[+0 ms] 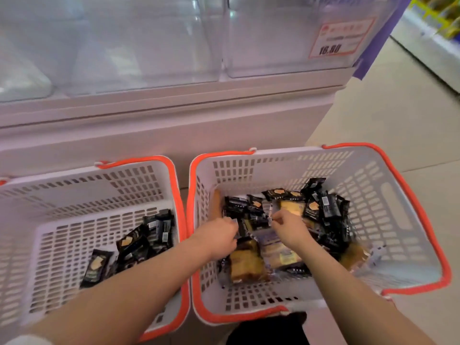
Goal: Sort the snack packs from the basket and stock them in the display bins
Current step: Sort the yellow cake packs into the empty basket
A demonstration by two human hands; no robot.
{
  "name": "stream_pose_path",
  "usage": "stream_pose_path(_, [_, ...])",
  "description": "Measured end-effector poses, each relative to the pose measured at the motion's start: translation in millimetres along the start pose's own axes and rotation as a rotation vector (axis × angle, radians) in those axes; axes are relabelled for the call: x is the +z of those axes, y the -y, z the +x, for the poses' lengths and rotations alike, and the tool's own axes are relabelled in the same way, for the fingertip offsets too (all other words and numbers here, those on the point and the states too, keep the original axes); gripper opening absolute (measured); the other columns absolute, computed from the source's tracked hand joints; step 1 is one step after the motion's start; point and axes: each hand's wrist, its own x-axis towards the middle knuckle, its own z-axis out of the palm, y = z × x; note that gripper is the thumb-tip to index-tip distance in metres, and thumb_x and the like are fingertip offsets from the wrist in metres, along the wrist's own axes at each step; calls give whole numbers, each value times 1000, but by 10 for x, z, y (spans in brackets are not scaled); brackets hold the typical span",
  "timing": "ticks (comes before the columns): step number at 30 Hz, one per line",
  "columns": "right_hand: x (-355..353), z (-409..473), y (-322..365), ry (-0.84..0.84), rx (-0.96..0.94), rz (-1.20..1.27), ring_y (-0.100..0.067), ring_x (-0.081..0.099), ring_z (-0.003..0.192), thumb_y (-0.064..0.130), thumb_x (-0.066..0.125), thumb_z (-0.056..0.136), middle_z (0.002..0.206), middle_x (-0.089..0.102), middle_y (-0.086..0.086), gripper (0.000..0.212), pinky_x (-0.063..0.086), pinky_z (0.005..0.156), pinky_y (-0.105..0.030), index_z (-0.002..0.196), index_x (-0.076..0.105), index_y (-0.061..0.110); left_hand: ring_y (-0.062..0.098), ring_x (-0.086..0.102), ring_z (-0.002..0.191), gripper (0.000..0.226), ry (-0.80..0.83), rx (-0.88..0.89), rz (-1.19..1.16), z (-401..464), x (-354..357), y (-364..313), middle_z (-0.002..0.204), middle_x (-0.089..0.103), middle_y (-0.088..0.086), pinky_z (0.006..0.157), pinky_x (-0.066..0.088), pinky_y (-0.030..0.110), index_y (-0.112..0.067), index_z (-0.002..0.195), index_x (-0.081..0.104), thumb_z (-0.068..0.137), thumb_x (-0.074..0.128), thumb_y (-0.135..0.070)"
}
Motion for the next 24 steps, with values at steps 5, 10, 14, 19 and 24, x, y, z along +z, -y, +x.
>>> stream_pose_path(5, [231,583,-72,-16,-65,-108,-28,50,119,17,41,97,131,52,-14,37,41,95,-33,132,47,6,32,56,107,29,187,-233,129,430,389,-87,118,55,16,79,49,40,-4,115,57,91,41,-7])
stream_pose_path(10, [447,986,-35,18,105,-8,-34,56,106,29,38,99,116,60,-20,38,39,73,-30,117,54,-1,33,49,112,38,175,-316,225,650,654,-151,123,48,18,76,45,40,0,125,42,87,43,0])
stream_pose_path(14, [570,1169,22,-8,287,191,-33,59,100,42,46,94,107,64,-16,44,38,71,-31,105,60,1,30,61,98,31,168,-389,107,688,760,-109,114,57,14,63,42,36,-7,117,36,88,40,2])
stream_pose_path(19, [627,1137,44,11,303,135,-32,62,94,35,58,89,101,66,-14,32,41,65,-32,99,62,5,30,64,93,36,135,-445,-8,716,762,-89,107,62,12,62,43,36,-8,121,33,89,37,5])
stream_pose_path(24, [481,1038,-111,66,274,199,-24,50,62,21,60,89,62,47,-4,34,30,45,-26,62,44,8,32,62,89,27,44,-424,-76,665,613,-49,101,61,14,68,49,40,-8,115,40,91,41,2])
